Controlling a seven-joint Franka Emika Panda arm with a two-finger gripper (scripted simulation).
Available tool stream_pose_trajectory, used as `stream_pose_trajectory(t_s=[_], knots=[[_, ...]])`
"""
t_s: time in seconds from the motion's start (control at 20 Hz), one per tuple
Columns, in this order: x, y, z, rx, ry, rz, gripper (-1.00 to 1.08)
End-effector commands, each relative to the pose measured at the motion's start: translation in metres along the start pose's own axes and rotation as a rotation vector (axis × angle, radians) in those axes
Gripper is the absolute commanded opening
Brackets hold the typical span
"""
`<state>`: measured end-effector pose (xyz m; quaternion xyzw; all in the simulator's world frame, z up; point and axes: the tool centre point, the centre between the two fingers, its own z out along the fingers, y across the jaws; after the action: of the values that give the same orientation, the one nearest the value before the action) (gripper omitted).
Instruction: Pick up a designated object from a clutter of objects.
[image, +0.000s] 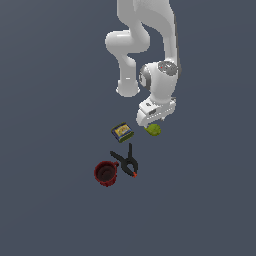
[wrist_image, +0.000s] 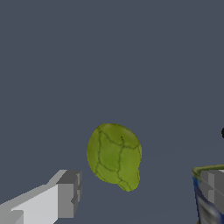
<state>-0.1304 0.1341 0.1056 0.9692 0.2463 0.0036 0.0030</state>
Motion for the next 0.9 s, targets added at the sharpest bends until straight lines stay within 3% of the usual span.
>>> stream_pose_trajectory(t_s=[0.0, 0.85], knots=[[-0.007, -0.008, 0.008, 0.004, -0.002, -0.022, 1.0], [-0.014, -0.016, 0.035, 0.009, -0.005, -0.04, 1.0]])
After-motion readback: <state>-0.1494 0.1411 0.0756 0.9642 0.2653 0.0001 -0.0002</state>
